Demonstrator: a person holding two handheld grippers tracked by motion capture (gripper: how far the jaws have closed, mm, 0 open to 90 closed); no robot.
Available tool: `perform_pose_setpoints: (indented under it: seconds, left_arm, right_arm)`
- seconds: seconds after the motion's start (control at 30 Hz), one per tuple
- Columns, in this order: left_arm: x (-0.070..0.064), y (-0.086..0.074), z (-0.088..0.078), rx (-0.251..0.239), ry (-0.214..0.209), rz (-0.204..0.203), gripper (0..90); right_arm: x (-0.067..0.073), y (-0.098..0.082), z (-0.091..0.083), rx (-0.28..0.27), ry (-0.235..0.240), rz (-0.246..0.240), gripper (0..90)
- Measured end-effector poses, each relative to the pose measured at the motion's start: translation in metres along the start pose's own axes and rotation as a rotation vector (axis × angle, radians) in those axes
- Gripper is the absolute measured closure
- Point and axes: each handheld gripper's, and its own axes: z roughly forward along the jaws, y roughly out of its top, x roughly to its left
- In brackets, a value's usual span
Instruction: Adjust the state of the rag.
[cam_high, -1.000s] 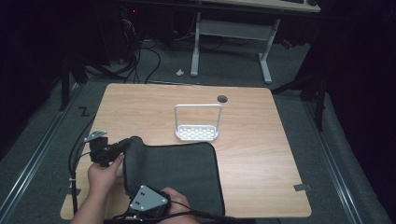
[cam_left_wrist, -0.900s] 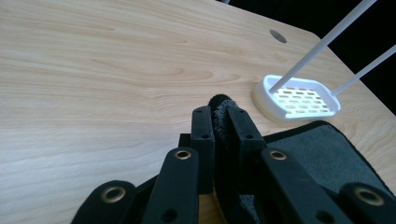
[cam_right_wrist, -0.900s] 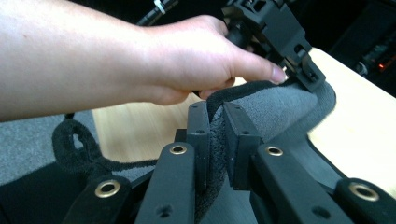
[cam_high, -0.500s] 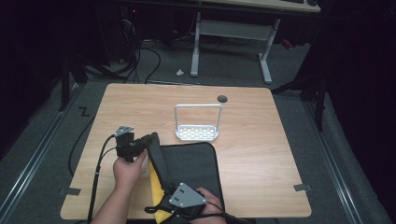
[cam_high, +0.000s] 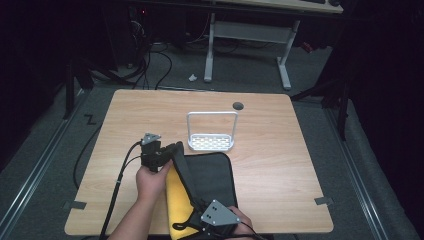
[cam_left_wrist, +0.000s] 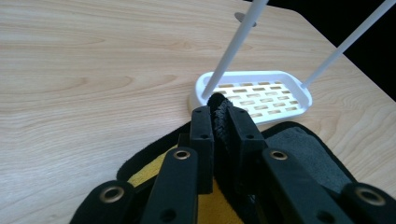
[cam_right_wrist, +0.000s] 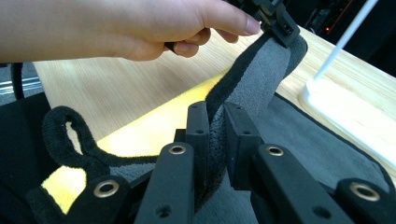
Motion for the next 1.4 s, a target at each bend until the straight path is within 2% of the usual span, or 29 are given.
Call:
perform_pose_setpoints:
  seconds: [0.3, 0.57, 0.77, 0.9, 1.03, 1.13, 1.23, 1.3, 1.4]
  left_arm:
    - [-0.021, 0.000, 0.007, 0.005, -0.038, 0.027, 81.2]
    - [-0.050, 0.001, 0.026, 0.031, -0.069, 0.040, 80.6]
    - [-0.067, 0.002, 0.044, 0.072, -0.065, 0.054, 80.1]
    - [-0.074, 0.001, 0.055, 0.096, -0.063, 0.056, 79.6]
    - [-0.079, -0.002, 0.066, 0.114, -0.056, 0.054, 78.6]
    - [-0.080, -0.004, 0.071, 0.123, -0.064, 0.045, 74.7]
    - [-0.082, -0.006, 0.074, 0.104, -0.090, 0.034, 64.8]
    - [-0.084, -0.006, 0.073, 0.087, -0.113, 0.025, 57.3]
    - [-0.085, -0.004, 0.070, 0.067, -0.136, 0.029, 52.0]
  right_arm:
    - [-0.010, -0.012, -0.020, 0.014, -0.028, 0.024, 81.6]
    - [-0.019, -0.032, -0.037, 0.058, -0.056, 0.059, 81.2]
    - [-0.026, -0.045, -0.044, 0.087, -0.066, 0.091, 80.9]
    - [-0.030, -0.053, -0.045, 0.120, -0.079, 0.086, 80.4]
    - [-0.034, -0.058, -0.043, 0.158, -0.085, 0.102, 77.5]
    - [-0.035, -0.060, -0.042, 0.166, -0.087, 0.106, 74.5]
    - [-0.037, -0.059, -0.044, 0.157, -0.111, 0.111, 68.7]
    - [-0.042, -0.059, -0.046, 0.140, -0.134, 0.131, 67.1]
    - [-0.050, -0.059, -0.052, 0.118, -0.170, 0.165, 66.7]
